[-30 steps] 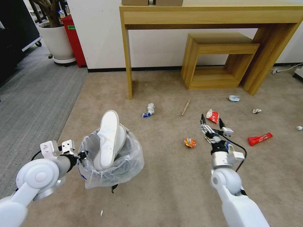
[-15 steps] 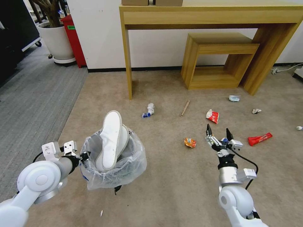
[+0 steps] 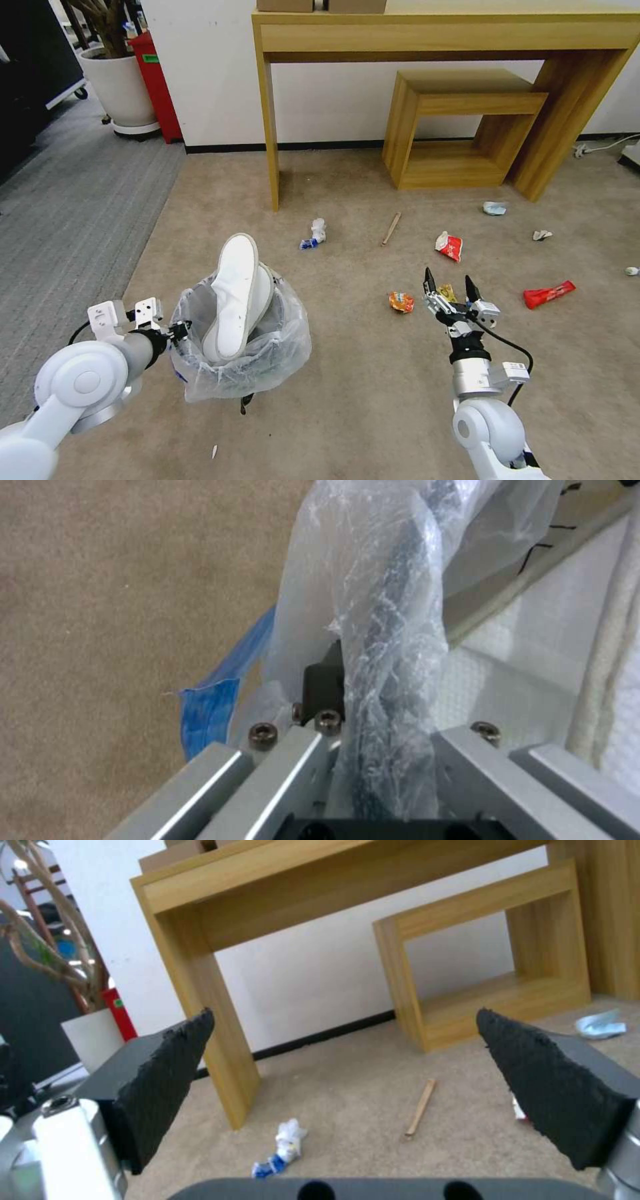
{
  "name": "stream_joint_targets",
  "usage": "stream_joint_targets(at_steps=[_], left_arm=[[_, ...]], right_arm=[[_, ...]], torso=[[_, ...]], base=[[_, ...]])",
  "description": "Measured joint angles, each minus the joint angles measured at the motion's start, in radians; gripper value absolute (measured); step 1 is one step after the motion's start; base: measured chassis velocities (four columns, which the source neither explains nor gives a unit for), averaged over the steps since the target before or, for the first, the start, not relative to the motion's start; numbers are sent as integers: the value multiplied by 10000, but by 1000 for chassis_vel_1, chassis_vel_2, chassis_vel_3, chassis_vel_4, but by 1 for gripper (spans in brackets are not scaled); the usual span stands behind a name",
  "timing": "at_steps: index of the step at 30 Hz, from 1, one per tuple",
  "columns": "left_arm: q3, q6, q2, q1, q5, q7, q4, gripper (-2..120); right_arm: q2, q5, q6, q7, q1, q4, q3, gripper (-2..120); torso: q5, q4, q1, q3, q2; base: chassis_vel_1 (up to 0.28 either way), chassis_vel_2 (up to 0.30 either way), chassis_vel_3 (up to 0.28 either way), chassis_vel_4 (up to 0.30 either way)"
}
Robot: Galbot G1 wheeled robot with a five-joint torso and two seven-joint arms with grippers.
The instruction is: Pick up the trash bin and place the garbage on the floor into it.
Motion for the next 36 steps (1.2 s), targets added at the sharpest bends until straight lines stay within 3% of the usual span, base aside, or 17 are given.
stream_joint_targets(at_steps=[13, 28, 30, 32, 36], left_arm=[[-78, -14, -31, 139, 2, -5, -91, 0], [-49, -30, -45, 180, 31, -70, -188, 0], [-46, -32, -22, 154, 24, -86, -189, 0], [-46, -39, -3, 140, 21, -107, -179, 0], [-60, -38, 86, 134, -66, -116, -146, 0]], right_arm=[[57, -64, 52, 42, 75, -58, -88, 100], [13, 164, 726, -41, 223, -333, -192, 100], [18, 223, 894, -127, 318, -458, -227, 100], [17, 219, 924, -145, 345, -501, -225, 100], [5, 116, 838, -56, 425, -576, -219, 100]], torso=[[-5, -2, 1, 2, 0], [-4, -2, 0, 3, -2], [11, 4, 1, 3, -2], [-1, -3, 5, 6, -3], [4, -2, 5, 6, -3]], base=[[-160, 162, 175, -166], [-313, 316, 306, -306], [-348, 353, 337, -325], [-257, 287, 328, -213], [-178, 126, 114, -135]])
